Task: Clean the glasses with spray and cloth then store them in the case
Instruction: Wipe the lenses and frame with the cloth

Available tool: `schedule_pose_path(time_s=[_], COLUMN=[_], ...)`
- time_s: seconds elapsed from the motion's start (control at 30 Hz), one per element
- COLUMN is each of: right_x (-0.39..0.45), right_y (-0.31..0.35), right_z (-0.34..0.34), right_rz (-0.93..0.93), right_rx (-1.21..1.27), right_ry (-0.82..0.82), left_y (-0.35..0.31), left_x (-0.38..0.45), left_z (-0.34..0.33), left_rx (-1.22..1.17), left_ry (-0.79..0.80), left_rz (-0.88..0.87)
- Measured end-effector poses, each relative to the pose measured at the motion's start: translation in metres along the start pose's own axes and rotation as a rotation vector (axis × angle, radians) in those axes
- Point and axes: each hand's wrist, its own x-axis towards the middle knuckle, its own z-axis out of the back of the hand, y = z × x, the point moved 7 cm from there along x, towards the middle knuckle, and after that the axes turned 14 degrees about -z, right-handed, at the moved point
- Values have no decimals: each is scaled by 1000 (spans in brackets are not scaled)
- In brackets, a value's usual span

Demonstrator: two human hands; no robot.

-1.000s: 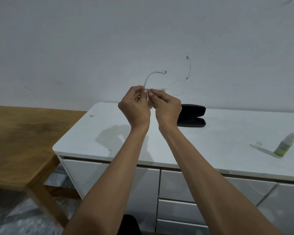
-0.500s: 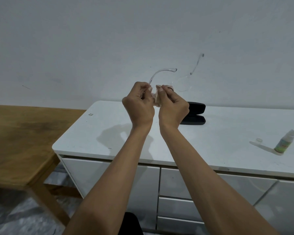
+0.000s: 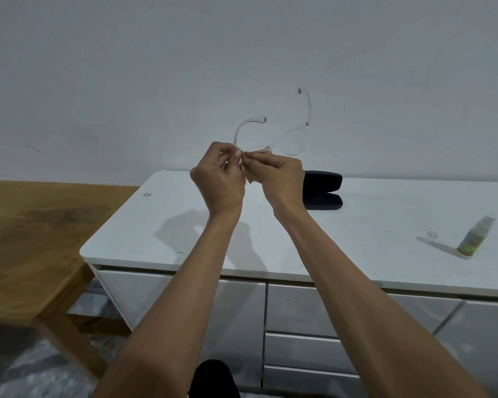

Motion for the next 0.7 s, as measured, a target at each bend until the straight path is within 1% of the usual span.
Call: schedule_pose_path(time_s=[0.07, 0.1, 0.27, 0.37, 0.5, 0.6, 0.7], right_x=[-3, -5, -16, -14, -2, 5, 8], right_y=[1, 2, 7, 14, 22, 27, 27], right_z=[5, 7, 22, 22, 19, 15, 10], right_rz=[31, 48, 105, 136, 108, 99, 82], right_rx=[-35, -30, 134, 241, 215, 181, 121], right_ry=[-28, -56, -315, -342, -309, -215, -89], left_y=[4, 3, -10, -20, -29, -36, -29], left_x=[-3, -3, 1, 4, 8, 9, 13], left_z=[0, 0, -7, -13, -20, -21, -18], left_rx=[-36, -36, -60, -80, -93, -64, -42], left_ry=[34, 44, 48, 33, 23, 20, -8], left_rz=[42, 37, -56, -95, -115, -147, -127])
